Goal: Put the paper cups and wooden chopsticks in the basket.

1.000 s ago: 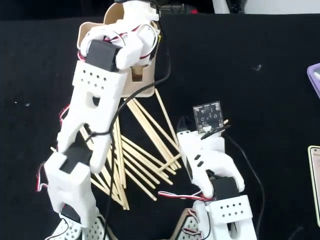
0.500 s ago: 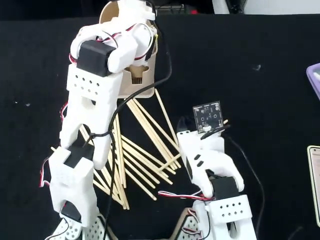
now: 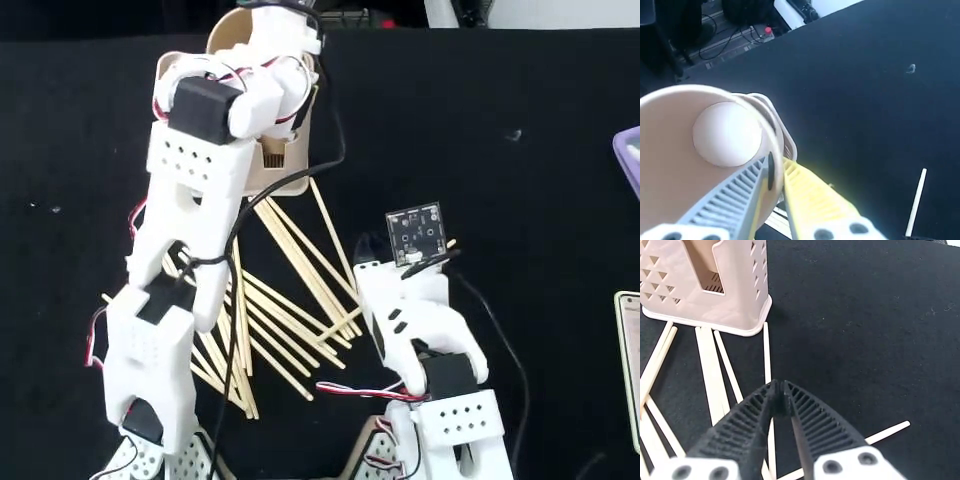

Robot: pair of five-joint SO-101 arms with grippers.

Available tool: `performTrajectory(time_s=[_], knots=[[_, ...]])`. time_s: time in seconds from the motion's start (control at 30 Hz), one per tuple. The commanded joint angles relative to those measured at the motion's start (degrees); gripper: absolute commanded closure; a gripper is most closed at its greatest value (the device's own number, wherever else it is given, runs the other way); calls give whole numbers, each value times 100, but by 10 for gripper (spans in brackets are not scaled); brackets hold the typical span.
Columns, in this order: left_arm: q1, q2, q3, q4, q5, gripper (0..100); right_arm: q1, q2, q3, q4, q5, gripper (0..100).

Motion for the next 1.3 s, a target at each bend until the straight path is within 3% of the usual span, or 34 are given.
performTrajectory(time_s=[0.0, 0.2, 0.7, 0.8, 1.03, 1.17, 1.27], knots=[[-66, 79, -136, -237, -44, 962, 70, -136, -22, -123, -35, 987], [-57, 97, -136, -273, -18, 791, 70, -136, -22, -123, -26, 987], [-66, 132, -1552, -738, -9, 791, 70, -136, -22, -123, -18, 987], [-75, 132, -1552, -554, -9, 791, 70, -136, -22, -123, -18, 987], [-207, 97, -1657, 756, -35, 791, 70, -136, -22, -123, -26, 987], [-435, 123, -1868, 730, -18, 792, 0, -136, -22, -123, -26, 987], [-664, 193, -1807, 220, -9, 792, -114, -136, -13, -114, -26, 987]])
